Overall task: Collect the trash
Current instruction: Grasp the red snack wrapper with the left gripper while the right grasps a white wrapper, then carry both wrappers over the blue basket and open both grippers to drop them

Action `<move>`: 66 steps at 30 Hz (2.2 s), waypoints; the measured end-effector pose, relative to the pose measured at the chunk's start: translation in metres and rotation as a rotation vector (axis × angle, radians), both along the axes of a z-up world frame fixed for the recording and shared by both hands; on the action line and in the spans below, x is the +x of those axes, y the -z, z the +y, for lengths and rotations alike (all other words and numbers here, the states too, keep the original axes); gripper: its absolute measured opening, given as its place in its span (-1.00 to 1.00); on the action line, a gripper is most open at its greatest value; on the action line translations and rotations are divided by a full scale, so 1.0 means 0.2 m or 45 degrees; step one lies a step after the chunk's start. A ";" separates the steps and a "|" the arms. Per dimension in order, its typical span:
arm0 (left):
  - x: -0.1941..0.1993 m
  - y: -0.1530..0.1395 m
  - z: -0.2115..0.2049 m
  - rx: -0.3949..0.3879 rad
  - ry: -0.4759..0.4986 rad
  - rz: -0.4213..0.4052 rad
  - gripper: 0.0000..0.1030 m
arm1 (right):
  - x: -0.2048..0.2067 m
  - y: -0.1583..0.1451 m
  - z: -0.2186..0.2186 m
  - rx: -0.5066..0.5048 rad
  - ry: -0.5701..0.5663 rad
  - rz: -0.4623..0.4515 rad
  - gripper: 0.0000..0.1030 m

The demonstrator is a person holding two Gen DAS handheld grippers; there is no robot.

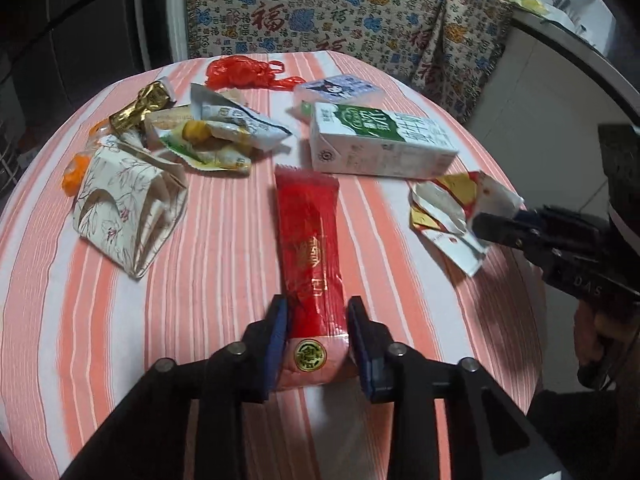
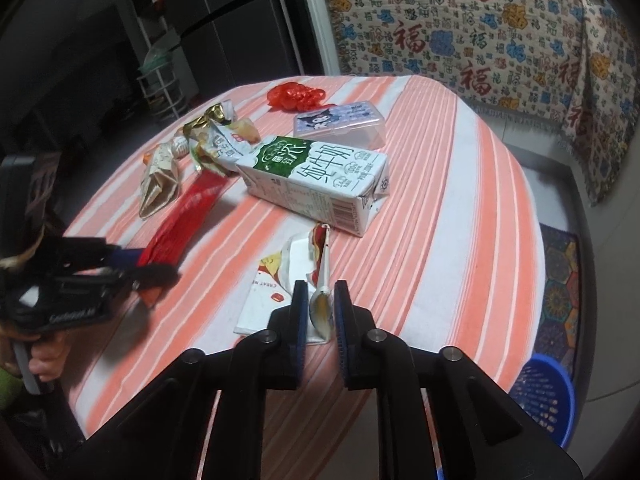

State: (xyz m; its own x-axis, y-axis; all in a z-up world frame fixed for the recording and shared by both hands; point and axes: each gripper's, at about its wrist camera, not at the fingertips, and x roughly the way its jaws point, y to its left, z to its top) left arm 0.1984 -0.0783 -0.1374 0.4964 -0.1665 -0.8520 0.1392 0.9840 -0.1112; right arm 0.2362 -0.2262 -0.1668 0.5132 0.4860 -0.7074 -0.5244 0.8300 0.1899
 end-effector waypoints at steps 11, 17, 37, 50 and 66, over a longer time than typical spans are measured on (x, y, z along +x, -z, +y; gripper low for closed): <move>0.07 0.00 -0.02 0.057 0.003 0.001 -0.49 | 0.03 -0.05 -0.01 0.027 0.050 0.003 -0.90; 0.01 -0.05 -0.06 -0.035 0.020 -0.029 -0.50 | -0.03 -0.14 -0.11 0.078 0.095 -0.044 -0.91; 0.13 -0.09 -1.09 -0.177 0.478 0.022 -0.50 | -0.23 -0.14 -1.02 0.019 0.593 -0.010 -0.90; 0.26 0.11 -1.60 -0.164 0.664 0.119 -0.50 | -0.22 -0.02 -1.43 -0.072 0.847 0.143 -0.90; 0.29 0.24 -1.74 -0.130 0.703 0.133 -0.48 | -0.19 0.04 -1.53 0.000 0.901 0.197 -0.87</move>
State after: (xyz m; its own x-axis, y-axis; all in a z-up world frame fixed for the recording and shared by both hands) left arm 0.2562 -0.4263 -0.1852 0.2266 -0.4612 -0.8578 0.6127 0.7522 -0.2426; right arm 0.1991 -0.5327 -0.1738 0.5989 0.0744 -0.7974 0.1714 0.9607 0.2184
